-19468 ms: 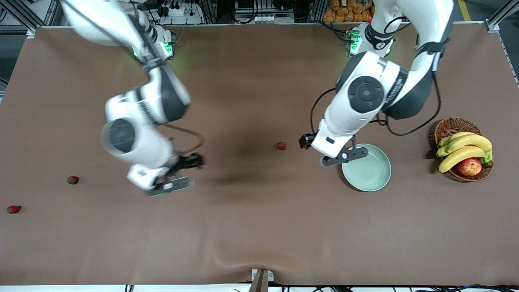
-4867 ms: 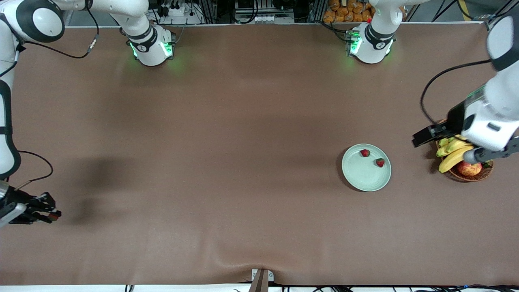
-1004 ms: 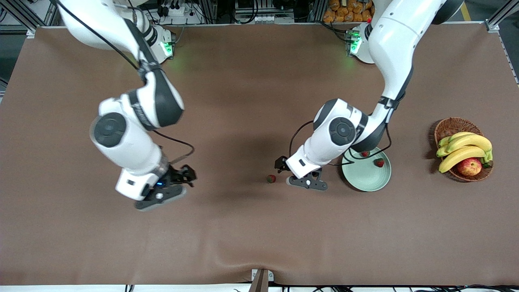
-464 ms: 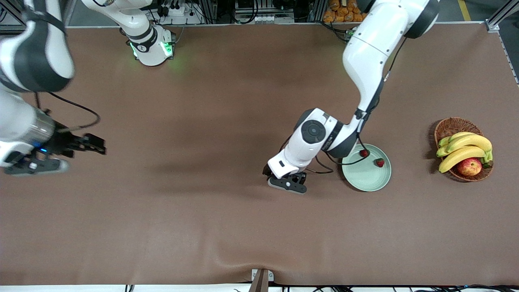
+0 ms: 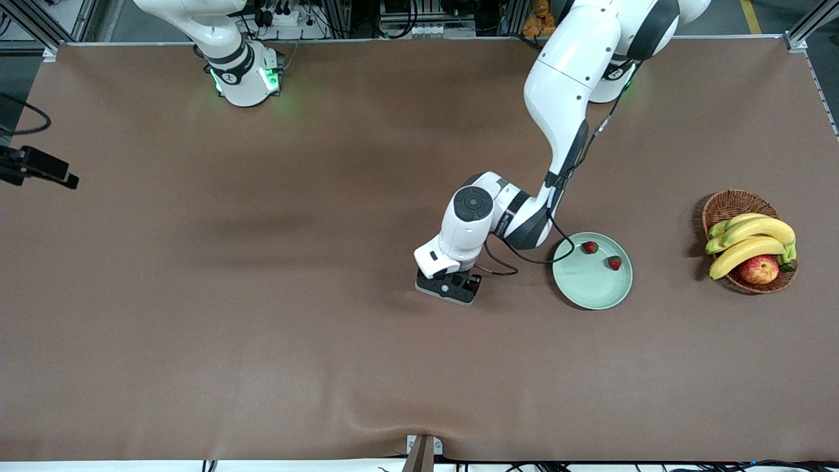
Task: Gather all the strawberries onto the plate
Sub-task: 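Grasp the last strawberry with the left gripper while the right gripper retracts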
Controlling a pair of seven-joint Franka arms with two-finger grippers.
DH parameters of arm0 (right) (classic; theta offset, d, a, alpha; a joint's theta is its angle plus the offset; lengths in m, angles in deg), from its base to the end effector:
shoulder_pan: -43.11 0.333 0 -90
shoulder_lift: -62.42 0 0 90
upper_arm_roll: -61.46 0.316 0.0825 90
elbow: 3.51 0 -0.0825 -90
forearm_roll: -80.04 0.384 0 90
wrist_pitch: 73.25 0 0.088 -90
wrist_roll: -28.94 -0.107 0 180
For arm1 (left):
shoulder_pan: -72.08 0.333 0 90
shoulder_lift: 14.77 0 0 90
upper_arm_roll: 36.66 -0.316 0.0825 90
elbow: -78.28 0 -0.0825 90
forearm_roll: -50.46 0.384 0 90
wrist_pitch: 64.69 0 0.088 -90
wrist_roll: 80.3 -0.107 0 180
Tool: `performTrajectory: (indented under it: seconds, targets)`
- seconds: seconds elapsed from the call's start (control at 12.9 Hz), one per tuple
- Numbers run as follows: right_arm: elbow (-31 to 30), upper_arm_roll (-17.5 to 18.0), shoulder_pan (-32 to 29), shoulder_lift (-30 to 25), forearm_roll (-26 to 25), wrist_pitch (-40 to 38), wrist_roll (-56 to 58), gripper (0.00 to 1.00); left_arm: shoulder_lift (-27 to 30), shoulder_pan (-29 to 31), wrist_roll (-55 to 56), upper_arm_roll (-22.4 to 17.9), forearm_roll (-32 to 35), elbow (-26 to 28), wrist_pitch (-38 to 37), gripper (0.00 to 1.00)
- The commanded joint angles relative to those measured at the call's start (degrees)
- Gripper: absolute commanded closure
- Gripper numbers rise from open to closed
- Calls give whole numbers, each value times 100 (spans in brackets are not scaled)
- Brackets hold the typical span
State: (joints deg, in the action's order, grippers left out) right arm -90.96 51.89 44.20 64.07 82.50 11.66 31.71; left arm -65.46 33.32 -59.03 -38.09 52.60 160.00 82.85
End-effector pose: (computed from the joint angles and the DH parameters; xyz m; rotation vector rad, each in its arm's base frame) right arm 0.5489 -0.0754 0.6222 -3.0911 0.1508 0.1063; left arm 0.5925 -0.4578 0.1911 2.9864 -0.4833 0.3818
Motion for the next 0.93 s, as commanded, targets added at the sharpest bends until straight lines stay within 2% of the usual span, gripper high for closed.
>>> performTrajectory:
  seconds: [0.0,0.46,0.7,0.85]
  targets:
    - [-264,95,-109,-350,-18,-106,-101,0,-161,-53,88,-50,111,-201,73,15]
    - [-167,429,-346,-333,-114,-317,-339,0,-222,-62,132,-41,94,-227,91,16]
    - [-141,771,-513,-333,-211,-352,-504,0,-327,-80,141,-41,102,-280,161,17]
    - [-132,799,-514,-333,-202,-519,-760,0,-328,-97,298,-41,102,-280,170,17]
